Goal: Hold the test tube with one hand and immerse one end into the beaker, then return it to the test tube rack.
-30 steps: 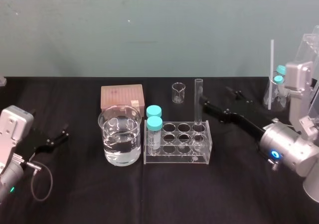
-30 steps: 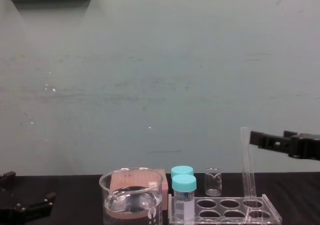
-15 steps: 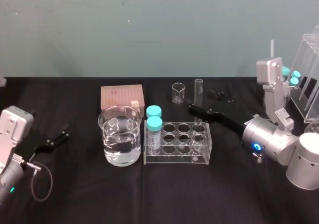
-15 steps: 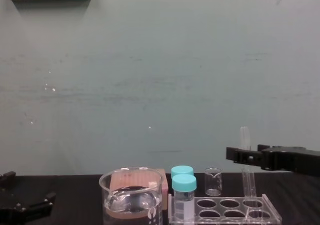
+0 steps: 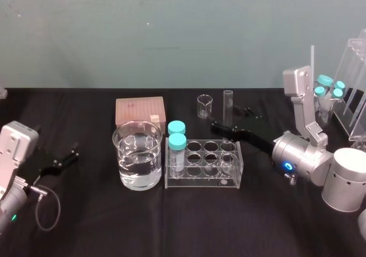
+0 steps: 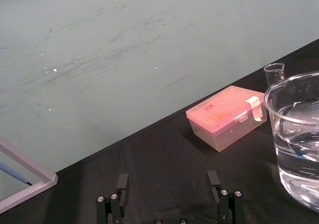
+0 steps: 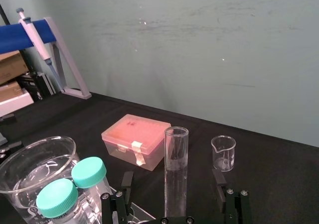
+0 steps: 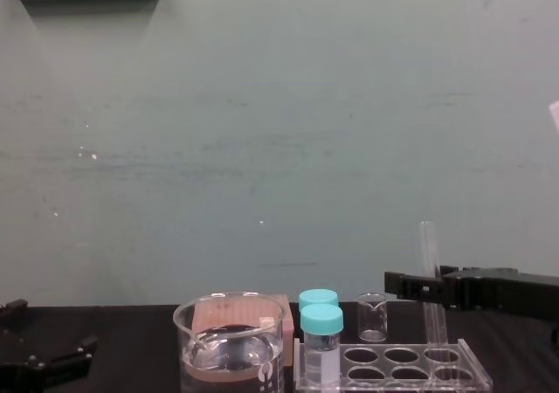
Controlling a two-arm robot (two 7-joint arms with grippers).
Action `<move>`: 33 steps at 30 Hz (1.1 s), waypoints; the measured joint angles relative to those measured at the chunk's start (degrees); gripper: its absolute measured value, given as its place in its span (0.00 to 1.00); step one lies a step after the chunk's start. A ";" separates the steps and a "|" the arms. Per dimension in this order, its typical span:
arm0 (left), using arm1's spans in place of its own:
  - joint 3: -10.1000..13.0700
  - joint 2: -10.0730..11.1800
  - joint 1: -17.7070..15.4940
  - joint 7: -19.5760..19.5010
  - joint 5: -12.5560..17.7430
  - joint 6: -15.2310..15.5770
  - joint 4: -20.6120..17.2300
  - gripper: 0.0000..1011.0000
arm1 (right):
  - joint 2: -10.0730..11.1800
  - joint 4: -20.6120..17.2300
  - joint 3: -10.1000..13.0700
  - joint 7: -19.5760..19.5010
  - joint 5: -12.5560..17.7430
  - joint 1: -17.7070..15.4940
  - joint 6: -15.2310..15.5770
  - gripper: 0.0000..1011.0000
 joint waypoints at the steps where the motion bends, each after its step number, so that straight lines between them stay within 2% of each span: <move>1: 0.00 0.00 0.00 0.00 0.00 0.00 0.00 0.99 | -0.07 0.17 -0.03 0.07 -0.21 0.10 0.11 0.99; 5: 0.00 0.00 0.00 0.00 0.00 0.00 0.00 0.99 | -0.12 0.32 -0.29 0.08 -1.21 0.41 0.18 0.99; 13: 0.00 0.00 0.00 0.00 0.00 0.00 0.00 0.99 | -0.14 0.32 -0.26 0.08 -1.09 0.41 0.18 0.99; 16: 0.00 0.00 0.00 0.00 0.00 0.00 0.00 0.99 | -0.14 0.32 -0.25 0.08 -1.04 0.41 0.17 0.96; 23: 0.00 0.00 0.00 0.00 0.00 0.00 0.00 0.99 | -0.14 0.31 -0.21 0.09 -0.93 0.39 0.16 0.79; 24: 0.00 0.00 0.00 0.00 0.00 0.00 0.00 0.99 | -0.14 0.31 -0.20 0.10 -0.90 0.38 0.15 0.74; 33: 0.00 0.00 0.00 0.00 0.00 0.00 0.00 0.99 | -0.14 0.30 -0.18 0.10 -0.82 0.33 0.13 0.46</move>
